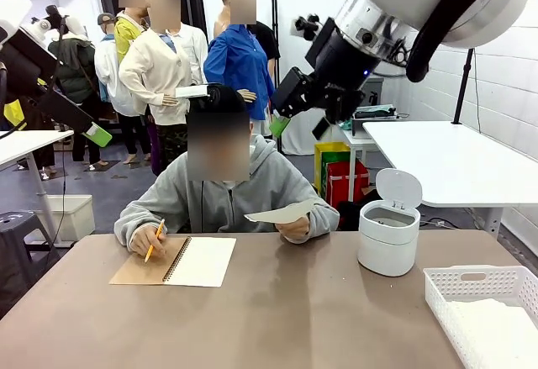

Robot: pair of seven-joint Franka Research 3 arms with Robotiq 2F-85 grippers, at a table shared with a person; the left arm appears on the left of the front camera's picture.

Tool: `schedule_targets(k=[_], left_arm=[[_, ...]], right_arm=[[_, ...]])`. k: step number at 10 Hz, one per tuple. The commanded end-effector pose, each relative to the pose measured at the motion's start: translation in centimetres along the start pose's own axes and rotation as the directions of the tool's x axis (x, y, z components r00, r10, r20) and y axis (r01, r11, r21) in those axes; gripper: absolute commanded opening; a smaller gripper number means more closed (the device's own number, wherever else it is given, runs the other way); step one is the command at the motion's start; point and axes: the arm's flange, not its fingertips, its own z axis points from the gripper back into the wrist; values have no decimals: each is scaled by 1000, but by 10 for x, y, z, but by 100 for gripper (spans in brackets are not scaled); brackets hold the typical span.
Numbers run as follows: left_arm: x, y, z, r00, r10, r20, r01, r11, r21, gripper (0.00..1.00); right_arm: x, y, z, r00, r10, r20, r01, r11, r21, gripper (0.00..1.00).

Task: Sort the paper based on its condition.
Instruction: If a person hands you a paper, place it in the Organizing basket , and if it's crumpled, put it in the Trash can.

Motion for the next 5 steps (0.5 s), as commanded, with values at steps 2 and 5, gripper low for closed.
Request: schedule_targets(k=[2, 5], left_arm=[[0, 1, 0, 1000, 1, 1, -1, 1000, -3, 100], [0, 1, 0, 1000, 1, 1, -1, 1000, -3, 100]], right_arm=[[28, -43, -23, 935, -334, -116, 339, 940, 25, 100], [28, -106, -62, 692, -663, -285, 705, 706, 70, 100]])
